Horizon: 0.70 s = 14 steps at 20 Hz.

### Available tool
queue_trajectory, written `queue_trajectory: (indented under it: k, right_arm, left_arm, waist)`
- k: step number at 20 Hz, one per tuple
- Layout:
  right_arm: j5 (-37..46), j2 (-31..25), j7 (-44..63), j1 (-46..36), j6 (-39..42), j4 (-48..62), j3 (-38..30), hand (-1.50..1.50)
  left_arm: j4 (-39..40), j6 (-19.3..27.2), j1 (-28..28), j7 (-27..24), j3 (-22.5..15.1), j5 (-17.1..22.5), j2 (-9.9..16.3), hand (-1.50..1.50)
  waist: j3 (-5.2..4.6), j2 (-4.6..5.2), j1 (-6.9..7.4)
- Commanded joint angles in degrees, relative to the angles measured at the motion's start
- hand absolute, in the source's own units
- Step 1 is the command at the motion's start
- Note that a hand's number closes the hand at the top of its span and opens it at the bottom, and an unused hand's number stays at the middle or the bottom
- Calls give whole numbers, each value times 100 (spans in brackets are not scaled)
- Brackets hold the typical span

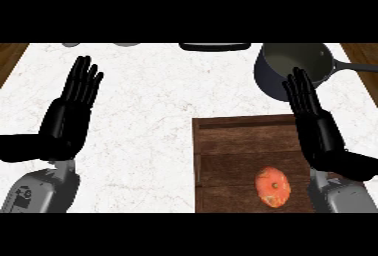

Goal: Pick the squash from the tray and place it in the pot

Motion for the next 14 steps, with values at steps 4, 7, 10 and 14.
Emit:
queue_trajectory:
  k: [4, 7, 10, 14]
  right_arm:
    - [-1806, -1280, -150, -237, 2655, -129, -660, 150]
    - [256, -2760, -373, -637, 2521, -331, -751, 150]
    - [-243, -2778, -1972, 121, 3353, 1181, -1399, -150]
    - [455, -2952, -4038, 496, 3856, 1483, -1325, -150]
  left_arm:
    - [68, 127, 85, 111, 429, -51, 266, 0]
    - [246, 136, 169, 149, 398, -63, 242, 0]
    - [421, 245, -53, 239, 501, -125, 248, 0]
    - [573, 122, 27, 30, 568, -61, 214, 0]
  waist:
    - [-17, -32, 117]
    - [-146, -101, -37]
    - [-12, 18, 40]
    - [-17, -12, 60]
